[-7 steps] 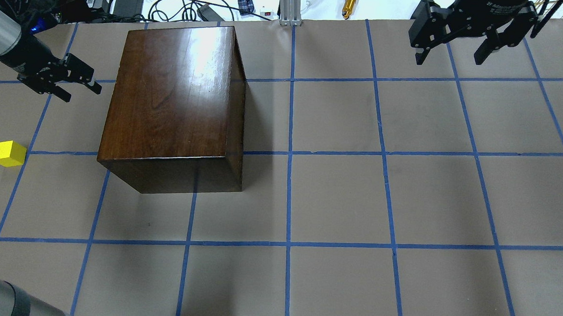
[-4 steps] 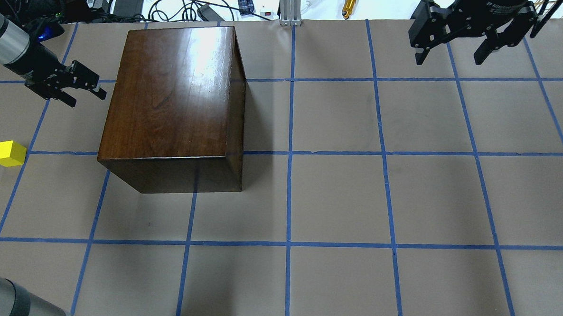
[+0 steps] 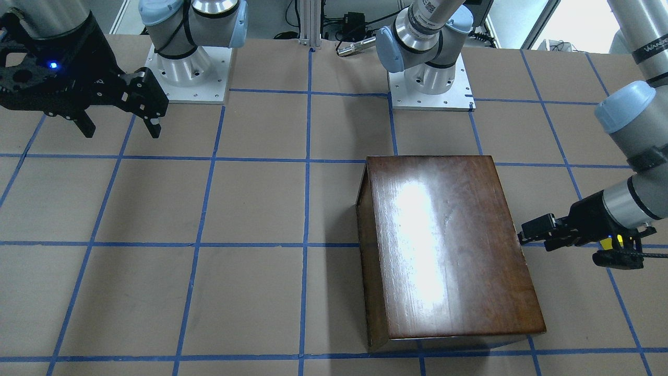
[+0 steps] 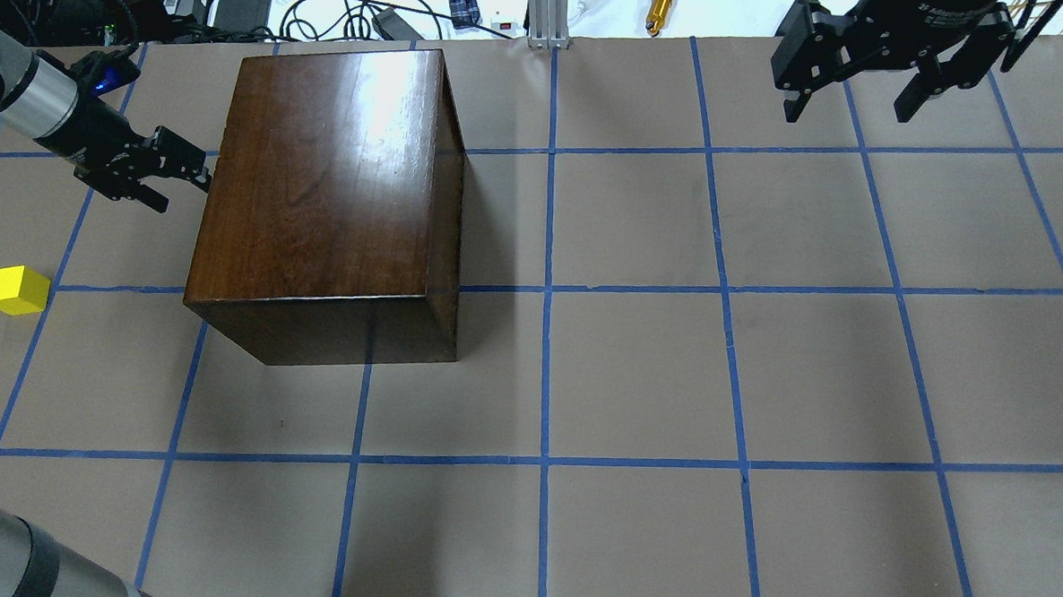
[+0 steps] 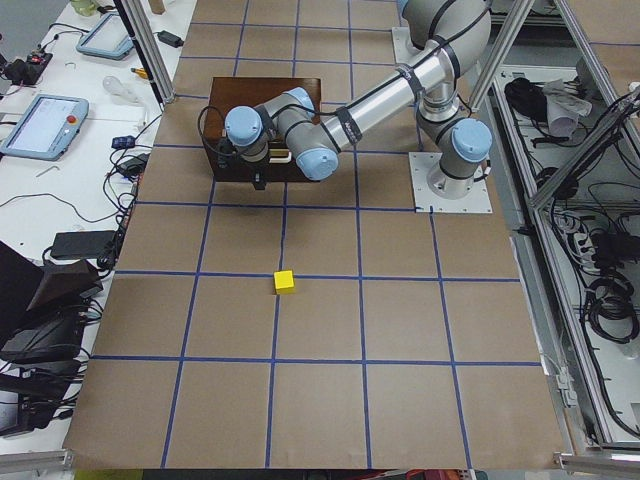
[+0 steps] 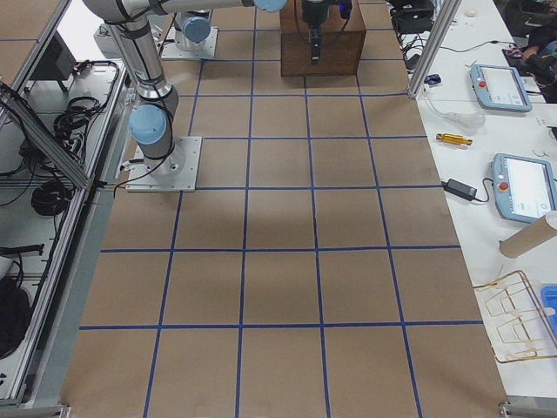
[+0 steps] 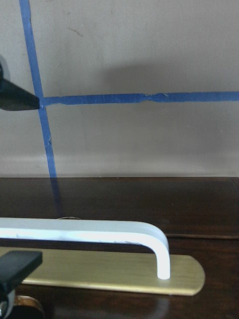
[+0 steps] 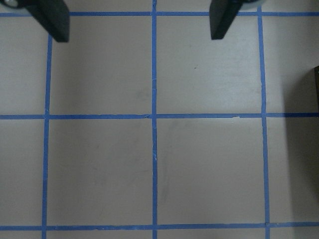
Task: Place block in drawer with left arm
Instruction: 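Grasp the white drawer handle with the left gripper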
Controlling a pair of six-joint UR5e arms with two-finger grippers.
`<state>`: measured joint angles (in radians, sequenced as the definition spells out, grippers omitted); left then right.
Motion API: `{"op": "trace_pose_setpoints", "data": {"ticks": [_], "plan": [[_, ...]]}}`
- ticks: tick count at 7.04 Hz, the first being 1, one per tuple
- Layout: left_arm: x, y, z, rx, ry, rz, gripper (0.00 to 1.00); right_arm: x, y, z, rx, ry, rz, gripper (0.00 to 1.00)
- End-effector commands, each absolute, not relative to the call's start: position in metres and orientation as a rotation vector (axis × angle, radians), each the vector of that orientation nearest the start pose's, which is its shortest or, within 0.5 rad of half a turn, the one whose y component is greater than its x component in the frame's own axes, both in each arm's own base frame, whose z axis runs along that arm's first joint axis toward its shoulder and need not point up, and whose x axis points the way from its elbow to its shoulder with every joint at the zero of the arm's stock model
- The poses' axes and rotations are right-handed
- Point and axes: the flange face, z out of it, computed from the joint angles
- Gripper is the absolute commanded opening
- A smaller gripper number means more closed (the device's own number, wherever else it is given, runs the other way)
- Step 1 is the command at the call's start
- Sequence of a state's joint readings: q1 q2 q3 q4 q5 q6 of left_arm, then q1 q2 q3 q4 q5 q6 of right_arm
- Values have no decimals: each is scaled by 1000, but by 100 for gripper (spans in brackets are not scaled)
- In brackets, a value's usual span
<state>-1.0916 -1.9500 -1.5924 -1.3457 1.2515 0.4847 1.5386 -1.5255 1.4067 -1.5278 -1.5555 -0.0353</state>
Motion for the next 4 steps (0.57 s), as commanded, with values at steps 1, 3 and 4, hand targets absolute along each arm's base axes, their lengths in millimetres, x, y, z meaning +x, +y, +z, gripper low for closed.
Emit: {"op": "trace_pose_setpoints", "data": {"ticks": [1,3,4], "plan": [[130,-609,291,-38,3506,0,99,118,-520,541,-6,3128,-118,100],[131,-611,285,-40,3510,8,99,117,-520,541,-3,3128,-118,100],[131,-611,282,-41,3512,15,99,118,-519,542,-6,3128,-121,100]]}}
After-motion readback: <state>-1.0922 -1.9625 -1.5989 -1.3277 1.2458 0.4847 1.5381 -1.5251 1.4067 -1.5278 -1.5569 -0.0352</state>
